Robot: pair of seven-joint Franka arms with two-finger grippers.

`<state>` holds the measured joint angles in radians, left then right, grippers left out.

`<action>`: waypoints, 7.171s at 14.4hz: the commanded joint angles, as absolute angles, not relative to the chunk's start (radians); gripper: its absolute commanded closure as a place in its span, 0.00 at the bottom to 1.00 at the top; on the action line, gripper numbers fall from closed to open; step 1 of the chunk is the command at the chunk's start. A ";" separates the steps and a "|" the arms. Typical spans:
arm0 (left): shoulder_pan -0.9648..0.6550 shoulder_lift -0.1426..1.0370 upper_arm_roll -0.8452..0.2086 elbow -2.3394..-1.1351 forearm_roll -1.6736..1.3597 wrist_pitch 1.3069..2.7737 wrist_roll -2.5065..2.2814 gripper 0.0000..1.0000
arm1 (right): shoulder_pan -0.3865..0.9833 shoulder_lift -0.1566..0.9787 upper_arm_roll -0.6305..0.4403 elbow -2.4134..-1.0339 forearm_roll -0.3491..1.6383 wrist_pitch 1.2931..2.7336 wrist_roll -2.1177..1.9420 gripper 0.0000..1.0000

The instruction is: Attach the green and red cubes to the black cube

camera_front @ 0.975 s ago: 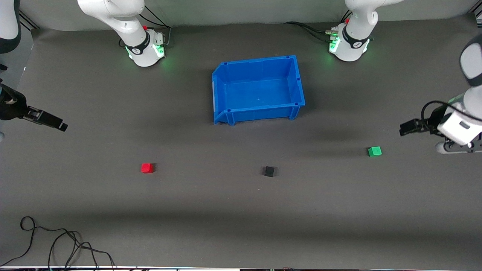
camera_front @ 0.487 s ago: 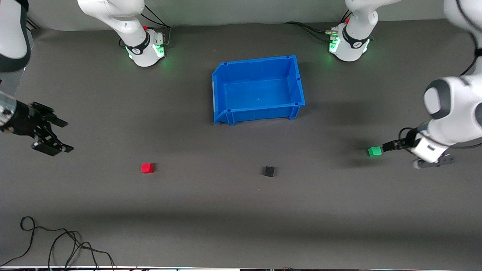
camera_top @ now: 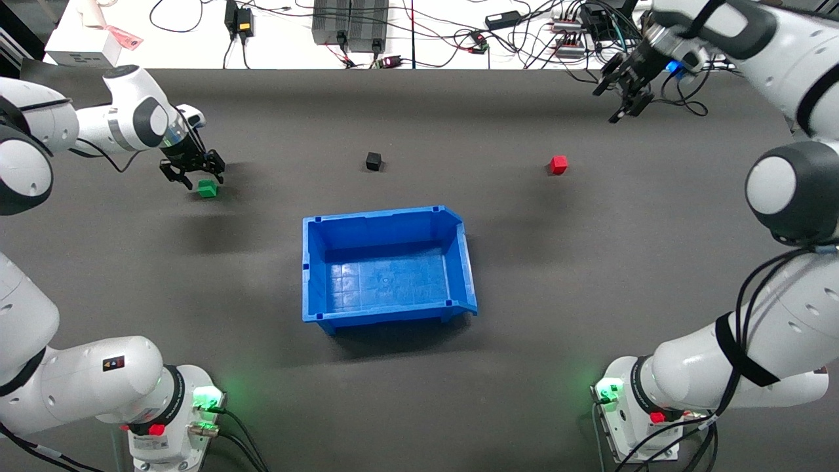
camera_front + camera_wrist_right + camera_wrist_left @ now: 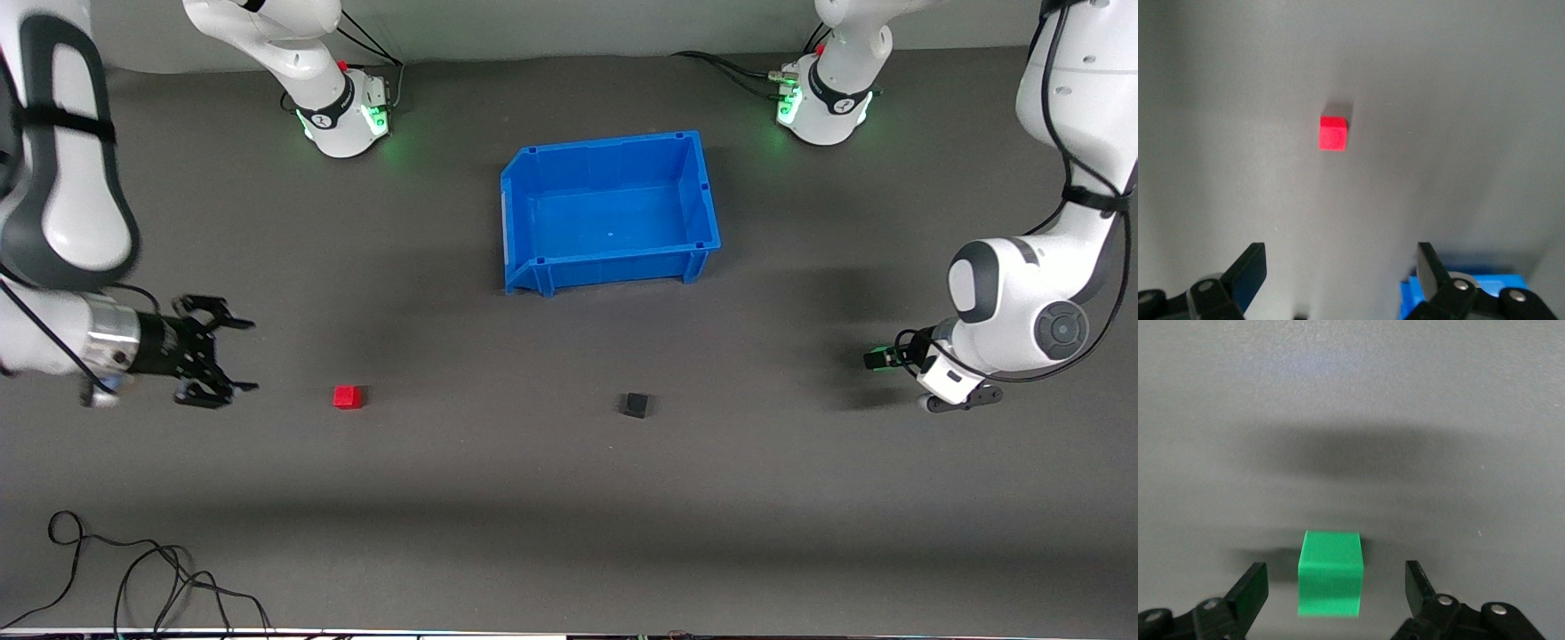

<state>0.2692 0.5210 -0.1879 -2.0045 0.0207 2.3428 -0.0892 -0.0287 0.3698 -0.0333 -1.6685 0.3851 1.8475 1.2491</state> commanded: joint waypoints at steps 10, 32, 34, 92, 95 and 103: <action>0.270 0.531 -0.190 -1.979 0.109 2.339 -0.118 0.81 | 0.046 0.590 -0.023 -1.824 0.440 2.318 1.229 0.00; -0.161 0.661 -0.207 -1.690 -0.081 2.376 -1.517 1.00 | 0.293 0.633 -0.025 -1.585 0.459 2.224 1.567 0.80; -0.205 0.679 -0.206 -1.672 -0.080 2.401 -1.542 1.00 | 0.340 0.682 -0.025 -1.513 0.459 2.227 1.672 0.80; -0.118 0.467 -0.181 -1.681 0.011 2.146 -1.306 0.00 | 0.661 0.698 -0.236 -1.150 0.296 1.880 1.694 0.00; -0.042 0.367 -0.178 -1.726 0.011 2.025 -0.992 0.00 | 0.664 0.573 -0.330 -1.195 0.293 1.715 1.464 0.00; 0.164 0.164 -0.176 -1.750 0.014 1.740 -0.174 0.00 | 0.538 0.178 -0.295 -1.482 0.006 1.648 0.938 0.00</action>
<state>0.1414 0.2328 -0.1700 -1.7038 0.0075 1.7720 -0.3256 0.6243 0.3258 -0.3757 -1.3406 0.0638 1.6297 1.0663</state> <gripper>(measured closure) 0.000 0.000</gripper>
